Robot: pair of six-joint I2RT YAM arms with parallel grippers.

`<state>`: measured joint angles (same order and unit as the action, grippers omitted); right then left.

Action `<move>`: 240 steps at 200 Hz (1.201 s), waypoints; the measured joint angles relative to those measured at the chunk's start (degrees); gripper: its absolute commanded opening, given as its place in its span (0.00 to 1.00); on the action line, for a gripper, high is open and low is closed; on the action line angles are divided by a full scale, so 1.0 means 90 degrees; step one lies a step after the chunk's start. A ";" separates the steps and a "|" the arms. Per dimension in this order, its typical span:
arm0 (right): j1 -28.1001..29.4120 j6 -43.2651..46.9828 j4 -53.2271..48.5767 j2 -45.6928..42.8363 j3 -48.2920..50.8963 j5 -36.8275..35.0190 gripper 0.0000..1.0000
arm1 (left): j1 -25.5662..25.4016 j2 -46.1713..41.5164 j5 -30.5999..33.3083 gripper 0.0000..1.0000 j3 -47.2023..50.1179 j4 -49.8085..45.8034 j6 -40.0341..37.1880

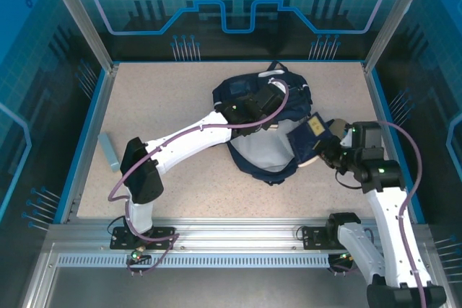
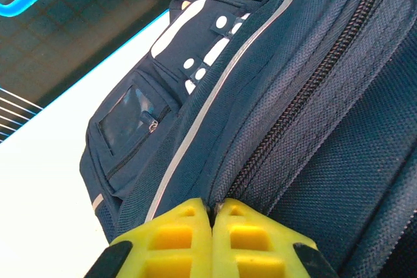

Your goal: Pack books, pencil case, and school supplies into a backpack

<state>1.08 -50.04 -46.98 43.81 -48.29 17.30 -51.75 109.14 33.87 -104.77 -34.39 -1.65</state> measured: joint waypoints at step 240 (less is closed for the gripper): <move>0.2023 -0.2463 0.7589 0.5066 0.0804 -0.0682 0.22 | 0.0075 -0.0134 -0.0250 0.00 -0.0500 -0.0486 0.0614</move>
<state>19.29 -72.20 21.32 89.41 -41.06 11.16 -51.07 107.94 31.62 -109.27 -38.76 3.88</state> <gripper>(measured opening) 0.210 0.047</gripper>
